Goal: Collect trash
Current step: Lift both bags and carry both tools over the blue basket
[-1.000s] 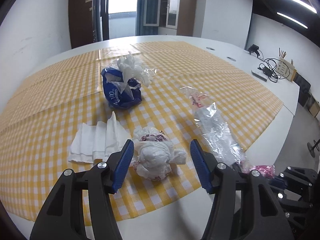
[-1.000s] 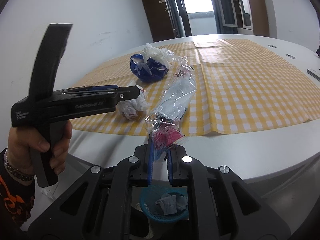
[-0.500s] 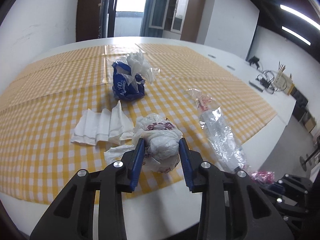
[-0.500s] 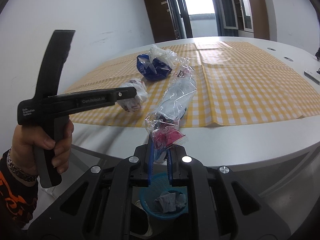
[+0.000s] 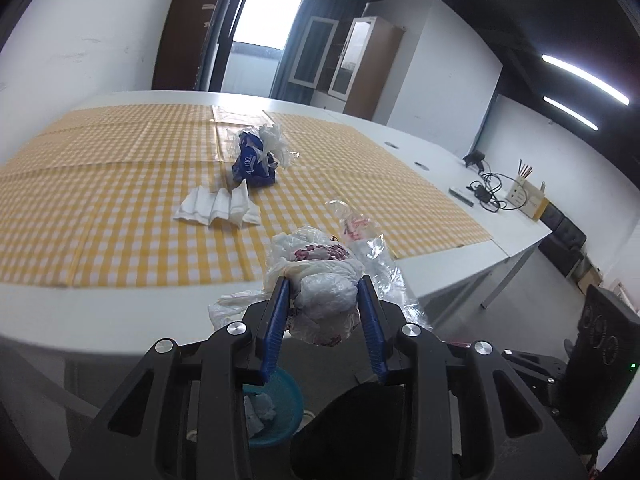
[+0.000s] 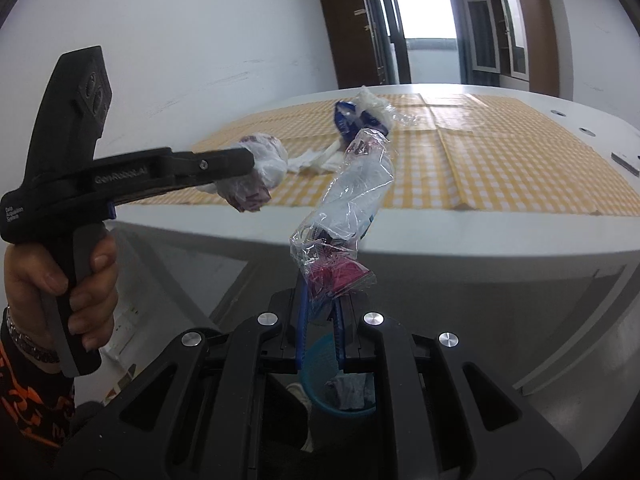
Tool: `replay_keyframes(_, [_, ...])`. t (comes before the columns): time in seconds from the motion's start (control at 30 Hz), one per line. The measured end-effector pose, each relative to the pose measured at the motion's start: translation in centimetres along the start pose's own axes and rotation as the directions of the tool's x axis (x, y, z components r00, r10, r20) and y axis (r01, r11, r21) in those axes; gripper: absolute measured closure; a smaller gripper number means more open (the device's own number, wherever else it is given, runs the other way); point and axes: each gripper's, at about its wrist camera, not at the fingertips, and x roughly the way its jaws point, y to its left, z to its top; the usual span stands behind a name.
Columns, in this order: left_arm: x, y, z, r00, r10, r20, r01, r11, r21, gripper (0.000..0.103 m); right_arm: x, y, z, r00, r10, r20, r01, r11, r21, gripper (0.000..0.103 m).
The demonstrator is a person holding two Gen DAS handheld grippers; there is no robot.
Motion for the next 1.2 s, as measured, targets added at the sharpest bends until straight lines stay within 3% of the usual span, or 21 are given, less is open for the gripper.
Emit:
replay_keyframes(0.23, [-3.4,0.4,-5.9,1.000,0.013,-0.022,-0.013,1.000,-0.028,0.069,-1.8,2.2,-4.4,0.996,0.065,-0.061,-0.068,0.997,-0.047,0.093])
replay_keyframes(0.43, [-1.3,0.7,-11.1,0.989,0.027,-0.145,-0.031,0.999,-0.022,0.069,-1.3,3.1,-8.7,0.984,0.100,-0.149,-0.110,0.992,-0.062,0.093])
replay_keyframes(0.63, [1.6,3.4,-12.7,0.980,0.024,-0.196,-0.040,0.996,-0.078,0.069,1.2,2.6,-10.6,0.969,0.097,-0.227,-0.108,0.993,-0.039,0.093])
replay_keyframes(0.93, [6.6,7.4,-15.2,0.964,0.028,-0.266,-0.068,0.988,-0.141,0.069,6.9,1.5,-12.9,0.931,0.083,-0.355,-0.091,0.996,-0.007,0.093])
replay_keyframes(1.2, [11.5,10.9,-17.3,0.937,0.044,-0.346,-0.110,0.978,-0.175,0.069,13.5,-0.4,-14.9,0.872,0.057,-0.486,-0.047,0.998,0.031,0.093])
